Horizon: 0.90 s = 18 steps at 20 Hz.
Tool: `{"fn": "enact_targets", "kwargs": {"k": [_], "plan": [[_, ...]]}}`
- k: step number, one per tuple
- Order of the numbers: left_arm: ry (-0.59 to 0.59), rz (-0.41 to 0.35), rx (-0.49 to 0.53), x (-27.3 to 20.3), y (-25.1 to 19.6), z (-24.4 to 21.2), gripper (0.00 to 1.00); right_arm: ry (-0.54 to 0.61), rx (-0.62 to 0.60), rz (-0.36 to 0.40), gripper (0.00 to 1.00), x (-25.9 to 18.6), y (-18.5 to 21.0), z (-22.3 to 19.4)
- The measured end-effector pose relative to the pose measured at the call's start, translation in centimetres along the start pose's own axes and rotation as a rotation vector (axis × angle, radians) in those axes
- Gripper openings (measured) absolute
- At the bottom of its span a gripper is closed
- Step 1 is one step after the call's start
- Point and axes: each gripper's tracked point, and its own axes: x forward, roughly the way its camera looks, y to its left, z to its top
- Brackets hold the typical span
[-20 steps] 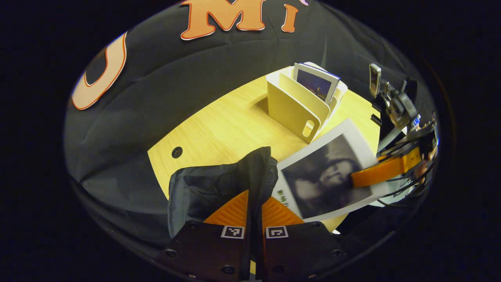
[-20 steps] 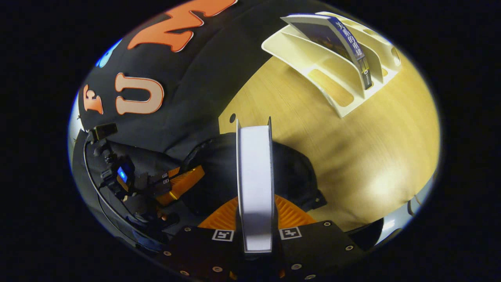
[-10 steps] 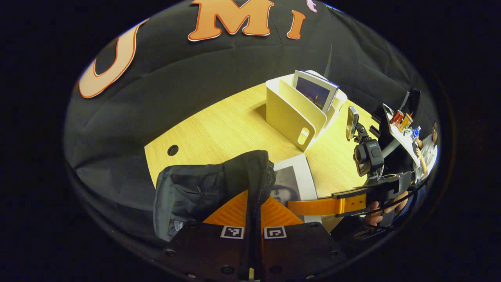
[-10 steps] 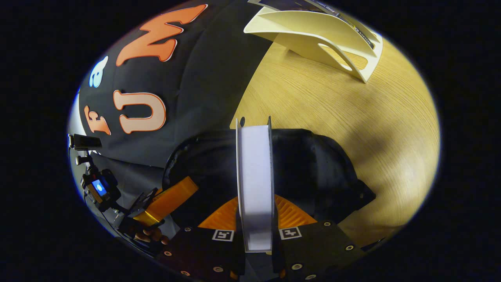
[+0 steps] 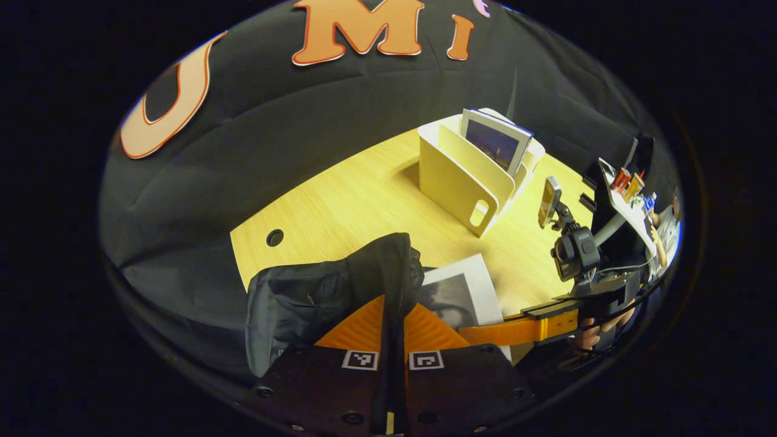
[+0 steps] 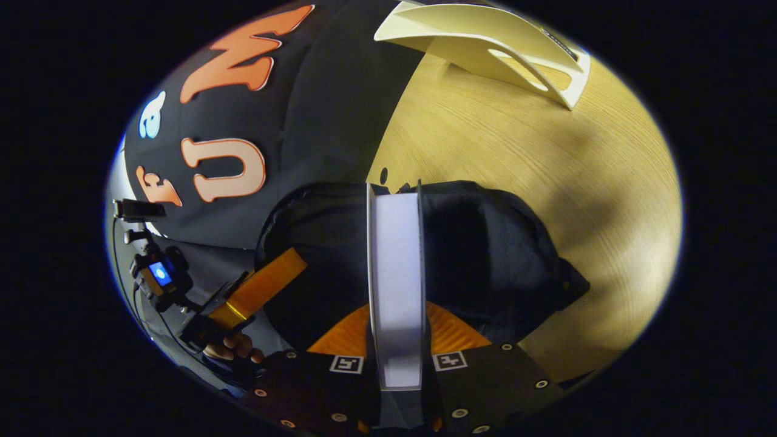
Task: Open the schoolbag, grab two books from the bookshelf and put them into the schoolbag.
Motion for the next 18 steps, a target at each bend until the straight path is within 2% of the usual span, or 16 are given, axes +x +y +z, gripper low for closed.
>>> {"fn": "enact_targets", "kwargs": {"k": [2, 4, 10, 13, 16, 18], "plan": [[0.011, -0.004, 0.003, 0.1, 0.0, -0.4, 0.04, -0.003, 0.02, 0.011, 0.27, 0.1, 0.0, 0.0], [0.014, -0.036, 0.003, 0.2, -1.1, -0.4, 0.05, -0.005, -0.009, 0.031, 0.26, 0.5, 0.1, -0.2], [0.036, -0.071, 0.058, 0.8, -3.5, -0.3, 0.05, 0.0, -0.018, 0.059, 0.26, 3.4, 0.2, -0.7], [0.046, -0.091, 0.076, 1.2, -4.8, -0.5, 0.05, -0.009, -0.02, 0.032, 0.26, 4.9, -0.7, -0.4], [0.048, -0.075, 0.058, 1.7, -4.1, -0.5, 0.05, -0.005, 0.006, 0.012, 0.28, 5.5, -1.1, -0.1], [0.05, -0.065, 0.035, 1.7, -3.4, -0.5, 0.04, 0.045, 0.031, -0.07, 0.34, 5.3, -2.4, -0.7]]}}
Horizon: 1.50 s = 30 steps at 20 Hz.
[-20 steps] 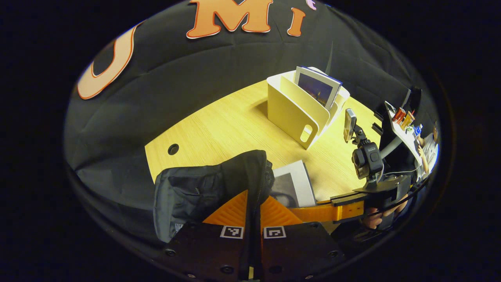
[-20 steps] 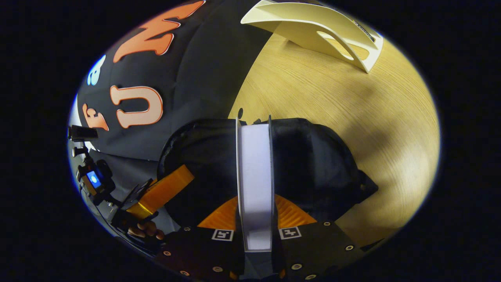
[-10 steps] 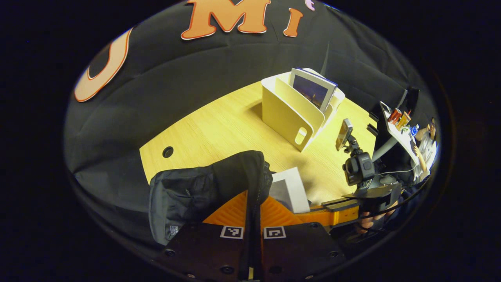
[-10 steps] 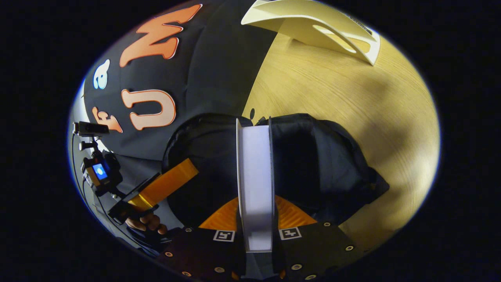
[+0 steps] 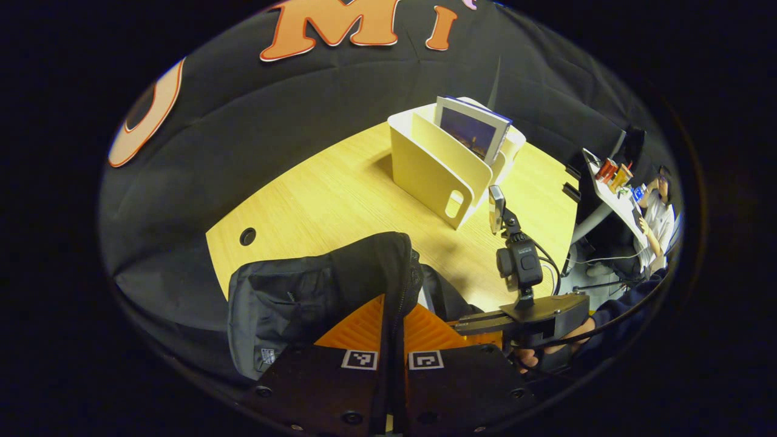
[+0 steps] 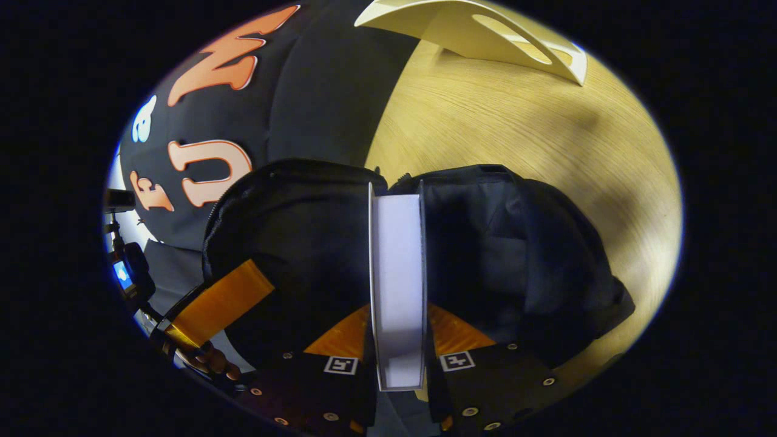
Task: Open the schoolbag, grab two books from the bookshelf and put them into the schoolbag.
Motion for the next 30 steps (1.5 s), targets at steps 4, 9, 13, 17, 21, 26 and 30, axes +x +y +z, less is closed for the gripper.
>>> {"fn": "enact_targets", "kwargs": {"k": [4, 9, 13, 17, 21, 26, 30], "plan": [[0.009, 0.026, -0.009, 0.6, 0.6, -0.1, 0.05, 0.137, -0.083, -0.143, 0.54, -2.3, -1.7, -1.6], [0.009, 0.045, -0.02, 0.8, 0.3, -0.2, 0.05, 0.253, -0.237, -0.288, 0.92, -7.0, -5.3, -0.1], [0.01, 0.07, -0.039, 0.7, 0.7, -0.3, 0.05, 0.29, -0.245, -0.305, 0.95, -11.4, -6.0, 2.5], [0.009, 0.091, -0.062, 0.7, 0.8, -0.5, 0.05, 0.193, -0.253, -0.279, 0.95, -15.3, -4.6, 8.2], [0.016, 0.109, -0.081, 0.9, 0.3, -0.8, 0.05, 0.128, -0.37, -0.396, 0.97, -20.2, -4.0, 14.0], [0.016, 0.135, -0.125, 0.8, -0.1, -1.1, 0.05, 0.135, -0.556, -0.555, 0.98, -25.2, -2.9, 21.0], [0.02, 0.157, -0.147, 0.6, -0.3, -1.3, 0.05, 0.118, -0.649, -0.617, 0.98, -26.4, -0.8, 26.9]]}}
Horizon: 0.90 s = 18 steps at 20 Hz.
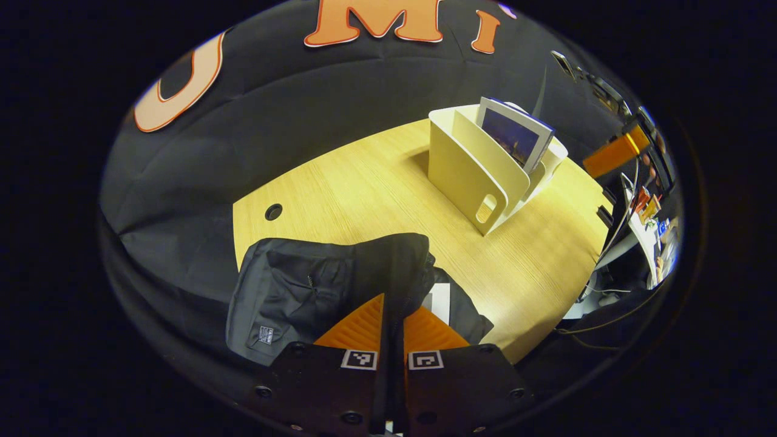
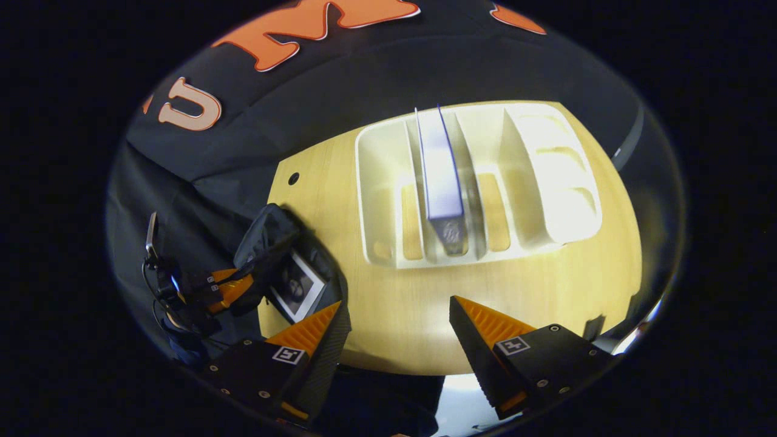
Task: Open the schoolbag, grab two books from the bookshelf and put them into the schoolbag.
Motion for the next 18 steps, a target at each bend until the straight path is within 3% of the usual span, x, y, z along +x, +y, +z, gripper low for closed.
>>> {"fn": "enact_targets", "kwargs": {"k": [5, 9, 11, 12, 15, 18], "plan": [[0.012, 0.036, -0.05, -0.2, 0.1, -0.2, 0.05, 0.038, -0.093, -0.056, 0.98, 1.4, -1.1, 5.7], [0.022, 0.06, -0.078, 0.0, 0.1, -0.3, 0.05, 0.082, -0.12, -0.104, 0.91, 4.4, -2.3, 9.0], [0.028, 0.069, -0.09, -0.1, -0.1, -0.3, 0.05, 0.118, -0.117, -0.114, 0.84, 5.9, -2.7, 9.6], [0.029, 0.073, -0.095, 0.0, 0.0, -0.5, 0.05, 0.13, -0.116, -0.127, 0.64, 6.5, -3.1, 9.9], [0.035, 0.076, -0.102, 0.0, -0.2, -0.5, 0.05, 0.163, -0.108, -0.164, 0.48, 7.9, -4.2, 10.1], [0.037, 0.074, -0.105, 0.2, -0.1, -0.6, 0.05, 0.159, -0.077, -0.212, 0.39, 7.9, -4.8, 10.7]]}}
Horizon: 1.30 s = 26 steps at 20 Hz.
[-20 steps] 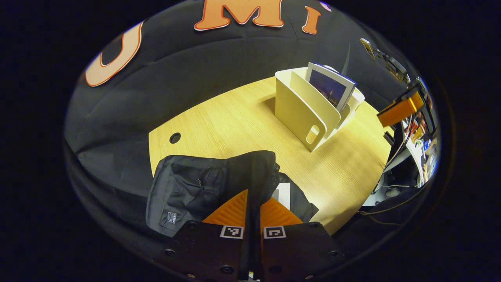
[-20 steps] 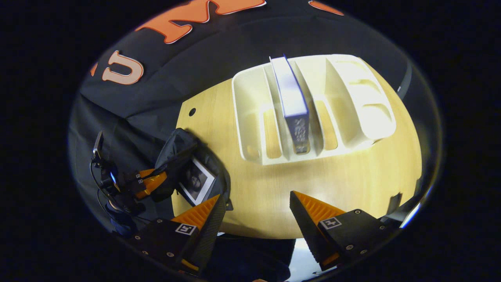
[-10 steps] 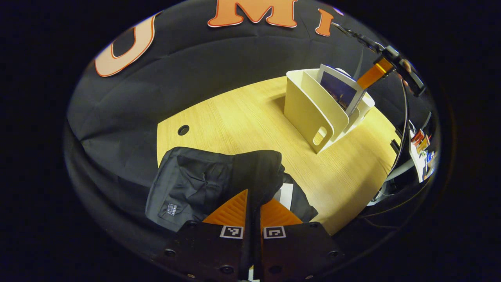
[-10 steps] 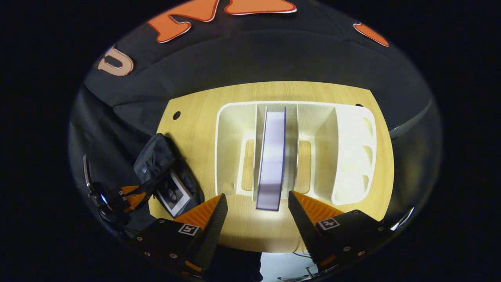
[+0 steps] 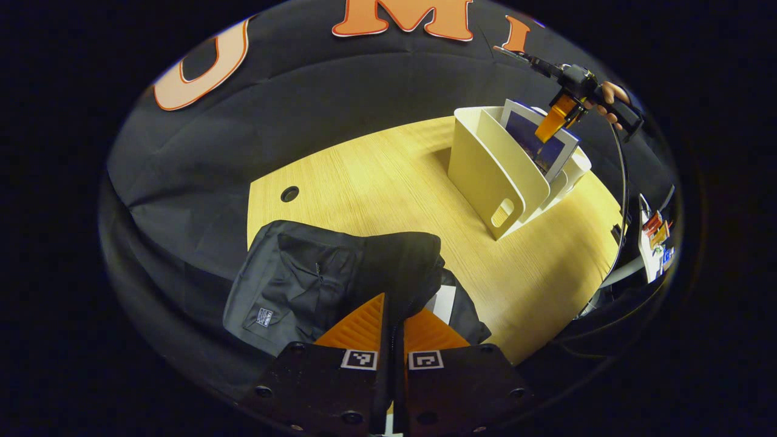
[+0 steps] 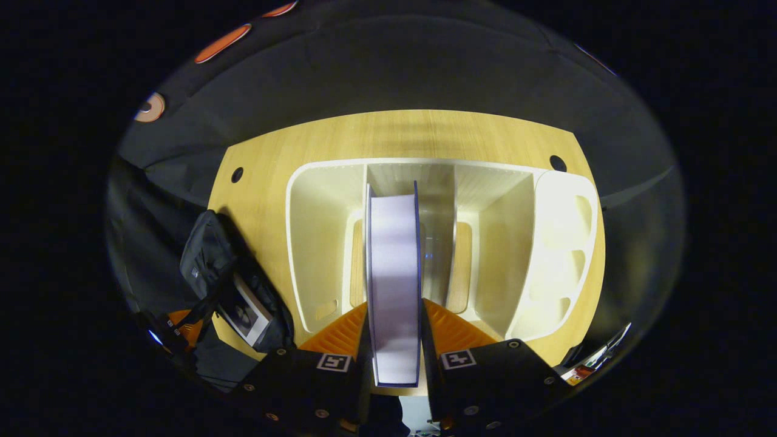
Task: Open the schoolbag, grab two books from the bookshelf and put them into the schoolbag.
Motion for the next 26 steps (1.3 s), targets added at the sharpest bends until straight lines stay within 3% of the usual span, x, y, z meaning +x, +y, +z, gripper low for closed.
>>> {"fn": "enact_targets", "kwargs": {"k": [3, 4, 5, 10, 20, 26], "plan": [[0.0, -0.01, 0.007, 0.2, 0.0, -0.1, 0.05, 0.01, 0.044, -0.009, 0.34, -0.5, -0.6, -0.6], [-0.001, -0.015, 0.01, 0.2, 0.0, -0.1, 0.05, 0.002, 0.044, -0.016, 0.25, -0.7, -0.8, -0.8], [0.001, -0.022, 0.014, 0.2, -0.1, -0.1, 0.05, -0.004, 0.044, -0.026, 0.33, -1.2, -0.9, -1.2], [-0.012, -0.05, 0.051, 0.0, 0.1, -0.1, 0.05, -0.037, 0.076, -0.02, 0.31, -4.2, -0.1, -4.4], [-0.043, -0.124, 0.142, -0.4, 0.8, -0.2, 0.05, -0.056, 0.186, -0.013, 0.31, -8.1, 1.4, -15.4], [-0.062, -0.16, 0.174, -1.2, 1.3, -0.4, 0.05, -0.059, 0.292, 0.068, 0.29, -8.0, 4.0, -21.4]]}}
